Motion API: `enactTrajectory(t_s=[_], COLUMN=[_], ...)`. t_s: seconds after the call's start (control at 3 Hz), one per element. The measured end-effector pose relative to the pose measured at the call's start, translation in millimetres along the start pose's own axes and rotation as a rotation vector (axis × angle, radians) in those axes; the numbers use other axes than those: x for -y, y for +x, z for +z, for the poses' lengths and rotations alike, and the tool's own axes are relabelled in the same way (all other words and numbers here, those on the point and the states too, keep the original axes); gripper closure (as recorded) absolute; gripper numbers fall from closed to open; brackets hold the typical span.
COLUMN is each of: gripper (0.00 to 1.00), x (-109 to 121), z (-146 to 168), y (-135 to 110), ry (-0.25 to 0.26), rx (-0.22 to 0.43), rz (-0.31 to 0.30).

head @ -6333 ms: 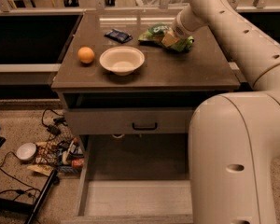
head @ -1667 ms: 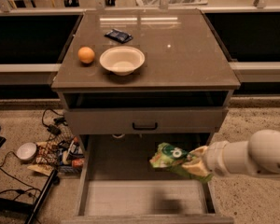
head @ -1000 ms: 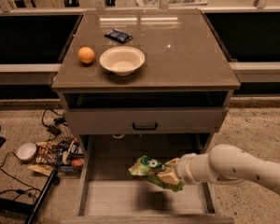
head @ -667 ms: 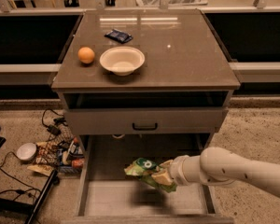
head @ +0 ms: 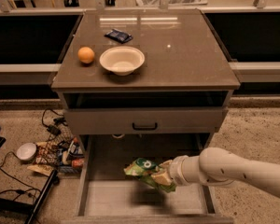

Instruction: Place green rice chip bag into middle drawer

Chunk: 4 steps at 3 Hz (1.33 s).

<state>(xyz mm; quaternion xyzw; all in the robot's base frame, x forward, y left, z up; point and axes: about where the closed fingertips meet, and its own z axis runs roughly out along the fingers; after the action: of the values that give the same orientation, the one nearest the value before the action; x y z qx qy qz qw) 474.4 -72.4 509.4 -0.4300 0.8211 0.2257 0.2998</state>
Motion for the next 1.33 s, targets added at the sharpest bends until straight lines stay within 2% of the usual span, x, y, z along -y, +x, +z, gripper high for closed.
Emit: enactTrajectory(t_s=[0.67,1.0,1.33], gripper=[0.17,0.00,0.00], x=[-1.9,-2.8,-2.8], z=[2.0,2.9,2.9], y=[-0.4,-0.7,-0.7], ry=[-0.005,-0.008,-0.008], rx=[0.000,-0.001,-0.001], rz=[-0.002,-0.002,-0.002])
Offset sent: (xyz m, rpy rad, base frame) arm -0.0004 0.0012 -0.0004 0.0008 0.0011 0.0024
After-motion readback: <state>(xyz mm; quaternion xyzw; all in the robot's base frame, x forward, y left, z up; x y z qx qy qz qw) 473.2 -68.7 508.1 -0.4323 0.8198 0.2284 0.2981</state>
